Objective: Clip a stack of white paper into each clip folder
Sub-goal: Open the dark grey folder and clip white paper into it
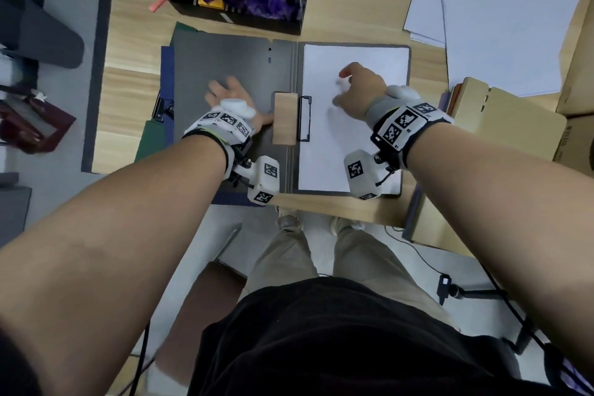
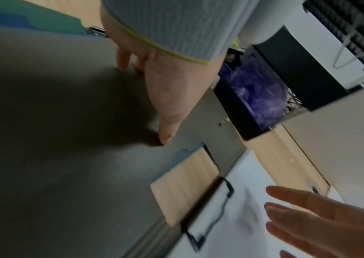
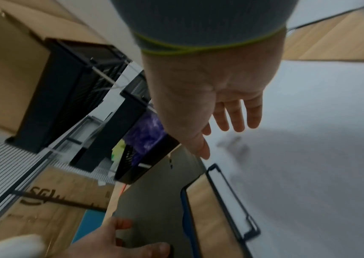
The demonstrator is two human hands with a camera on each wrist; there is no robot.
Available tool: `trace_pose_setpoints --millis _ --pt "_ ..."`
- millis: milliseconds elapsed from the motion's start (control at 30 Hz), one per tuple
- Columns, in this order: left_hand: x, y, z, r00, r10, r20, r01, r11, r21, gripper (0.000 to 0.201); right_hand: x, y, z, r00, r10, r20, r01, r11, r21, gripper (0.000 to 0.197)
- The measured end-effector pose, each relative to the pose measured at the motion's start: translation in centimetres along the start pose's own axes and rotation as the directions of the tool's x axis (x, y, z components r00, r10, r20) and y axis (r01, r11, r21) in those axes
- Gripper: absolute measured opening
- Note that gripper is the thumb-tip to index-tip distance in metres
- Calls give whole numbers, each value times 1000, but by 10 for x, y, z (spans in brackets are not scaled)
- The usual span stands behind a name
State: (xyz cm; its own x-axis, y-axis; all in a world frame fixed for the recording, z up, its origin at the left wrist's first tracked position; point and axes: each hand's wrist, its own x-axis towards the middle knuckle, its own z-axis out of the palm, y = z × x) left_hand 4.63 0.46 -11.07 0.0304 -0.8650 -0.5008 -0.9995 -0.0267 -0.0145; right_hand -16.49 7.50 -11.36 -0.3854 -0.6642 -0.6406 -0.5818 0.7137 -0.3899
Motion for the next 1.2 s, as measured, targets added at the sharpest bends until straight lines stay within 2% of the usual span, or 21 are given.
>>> trace_pose_setpoints --millis 67,133,300,433,567,633,733,867,933,1033,1100,1200 --pt "0 -20 -4 992 -122 -42 123 992 21 90 -4 -20 16 999 -34 42 37 997 -64 58" --pt "1 -43 -5 982 -182 -48 183 983 17 88 -6 -35 37 996 -15 84 26 991 -134 55" --pt "2 -67 -5 980 -194 -42 194 981 -1 94 -9 -37 62 992 13 124 35 925 -377 34" --pt "5 -84 -13 981 -188 48 187 982 16 103 -14 -43 69 993 21 112 30 899 -437 39" --pt "3 -98 -21 992 -125 31 127 990 -55 100 -21 -46 72 990 62 130 4 893 -451 52" --pt "6 -103 -30 993 -115 28 117 985 -125 97 -25 -49 71 989 60 134 5 898 -440 49" --pt "4 -101 -55 996 -87 -1 84 962 -259 83 -34 -57 64 987 53 150 9 922 -386 39" --pt "-5 -78 -92 991 79 -103 -104 961 -256 62 -44 -66 44 994 13 110 18 961 -276 38" --pt "-9 -60 -103 975 174 -137 -208 929 -304 60 -49 -72 28 995 -17 100 33 987 -154 38" --pt "-32 -22 -124 928 326 -181 -370 866 -335 64 -60 -74 -7 994 -100 46 96 991 89 24" --pt "-46 3 -132 905 402 -139 -424 833 -356 69 -64 -73 -27 993 -117 14 110 964 242 28" --pt "-58 34 -126 869 493 -48 -456 759 -464 75 -75 -63 -59 995 -98 -24 100 912 398 53"
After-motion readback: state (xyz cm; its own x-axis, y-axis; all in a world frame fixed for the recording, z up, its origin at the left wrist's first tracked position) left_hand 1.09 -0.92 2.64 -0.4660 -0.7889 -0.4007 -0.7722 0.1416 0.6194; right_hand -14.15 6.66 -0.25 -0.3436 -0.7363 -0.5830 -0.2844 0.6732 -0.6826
